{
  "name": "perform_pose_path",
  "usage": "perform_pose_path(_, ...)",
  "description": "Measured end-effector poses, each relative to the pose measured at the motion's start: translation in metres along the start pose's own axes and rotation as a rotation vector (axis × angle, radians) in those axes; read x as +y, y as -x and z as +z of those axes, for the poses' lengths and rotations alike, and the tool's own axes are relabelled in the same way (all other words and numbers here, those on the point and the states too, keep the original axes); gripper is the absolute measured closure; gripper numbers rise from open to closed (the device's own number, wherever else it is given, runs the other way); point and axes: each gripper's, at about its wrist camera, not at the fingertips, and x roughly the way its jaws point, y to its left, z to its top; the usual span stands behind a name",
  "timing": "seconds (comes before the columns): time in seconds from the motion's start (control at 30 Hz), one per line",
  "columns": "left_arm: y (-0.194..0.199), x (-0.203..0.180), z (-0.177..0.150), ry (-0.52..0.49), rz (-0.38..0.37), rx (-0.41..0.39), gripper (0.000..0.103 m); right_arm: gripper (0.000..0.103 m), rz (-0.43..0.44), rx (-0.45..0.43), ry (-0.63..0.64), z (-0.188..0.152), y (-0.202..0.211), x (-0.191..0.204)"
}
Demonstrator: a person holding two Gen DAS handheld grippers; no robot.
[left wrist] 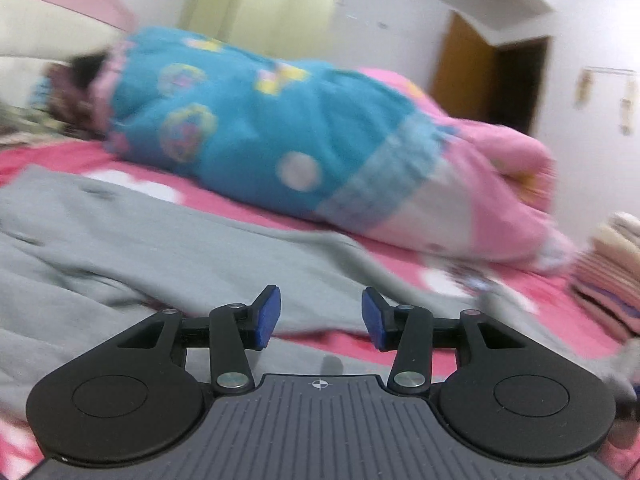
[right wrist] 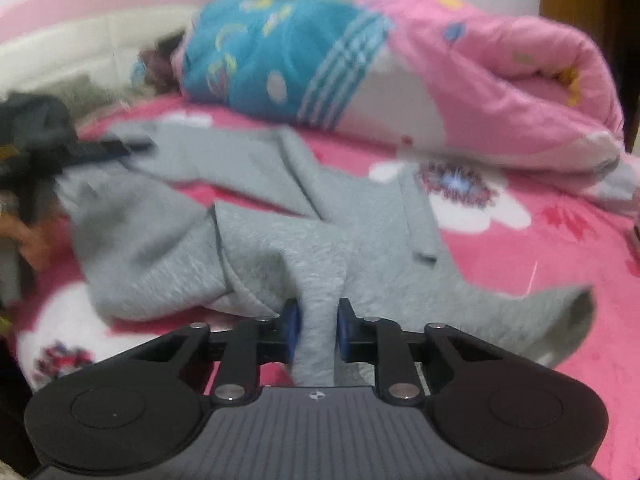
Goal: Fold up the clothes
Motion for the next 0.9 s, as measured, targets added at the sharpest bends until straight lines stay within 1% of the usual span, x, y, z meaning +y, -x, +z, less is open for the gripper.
perform_pose_path(0.07,-0.003,-0.013,-0.003,-0.013,-0.073,0.021,0.058,0.083,0.056,-0.033,0.009,0.000,0.023,0.015)
perform_pose_path(0.1,-0.005,-0.019,-0.005,-0.023,-0.099,0.034,0.058,0.083,0.091,-0.034,0.004,-0.002,0.030,0.020)
perform_pose_path(0.13,-0.008,-0.025,-0.010,-0.041,-0.109,0.053,0.057,0.083,0.125,-0.032,0.000,-0.005,0.036,0.026)
perform_pose_path(0.2,-0.015,-0.037,-0.020,-0.077,-0.127,0.092,0.054,0.083,0.187,0.002,0.009,-0.017,0.035,0.037)
perform_pose_path(0.23,-0.018,-0.043,-0.025,-0.095,-0.136,0.111,0.053,0.083,0.202,0.032,0.015,-0.024,0.029,0.042)
perform_pose_path(0.3,-0.024,-0.056,-0.035,-0.131,-0.154,0.150,0.053,0.074,0.204,0.098,0.031,-0.035,0.017,0.049)
perform_pose_path(0.33,-0.027,-0.062,-0.040,-0.149,-0.163,0.170,0.053,0.067,0.204,0.105,0.048,-0.036,0.018,0.051)
perform_pose_path(0.37,-0.030,-0.066,-0.043,-0.161,-0.168,0.187,0.053,0.058,0.211,0.109,0.070,-0.032,0.022,0.051)
perform_pose_path(0.4,-0.033,-0.064,-0.044,-0.155,-0.165,0.200,0.053,0.054,0.216,0.103,0.084,-0.027,0.029,0.048)
perform_pose_path(0.43,-0.036,-0.062,-0.045,-0.145,-0.164,0.211,0.053,0.041,0.224,0.094,0.094,-0.022,0.036,0.045)
perform_pose_path(0.47,-0.037,-0.058,-0.044,-0.126,-0.171,0.218,0.053,0.032,0.251,0.066,0.075,-0.015,0.044,0.036)
perform_pose_path(0.53,-0.041,-0.054,-0.043,-0.098,-0.175,0.231,0.053,0.026,0.304,0.011,0.032,0.000,0.060,0.018)
perform_pose_path(0.57,-0.042,-0.051,-0.043,-0.084,-0.177,0.237,0.053,0.022,0.322,-0.018,-0.029,0.007,0.062,0.004)
perform_pose_path(0.63,-0.045,-0.051,-0.043,-0.074,-0.176,0.245,0.053,0.020,0.309,-0.061,-0.166,0.019,0.054,-0.024)
perform_pose_path(0.7,-0.044,-0.052,-0.044,-0.075,-0.175,0.245,0.053,0.020,0.253,-0.061,-0.317,0.026,0.028,-0.057)
perform_pose_path(0.73,-0.043,-0.052,-0.045,-0.074,-0.176,0.245,0.053,0.020,0.233,-0.043,-0.395,0.026,0.011,-0.074)
perform_pose_path(0.8,-0.044,-0.052,-0.044,-0.069,-0.179,0.245,0.053,0.027,0.209,0.019,-0.553,0.022,-0.023,-0.106)
perform_pose_path(0.87,-0.044,-0.051,-0.044,-0.065,-0.181,0.246,0.053,0.038,0.191,0.087,-0.706,0.013,-0.054,-0.134)
perform_pose_path(0.9,-0.044,-0.051,-0.044,-0.064,-0.182,0.246,0.053,0.041,0.190,0.102,-0.753,0.008,-0.065,-0.144)
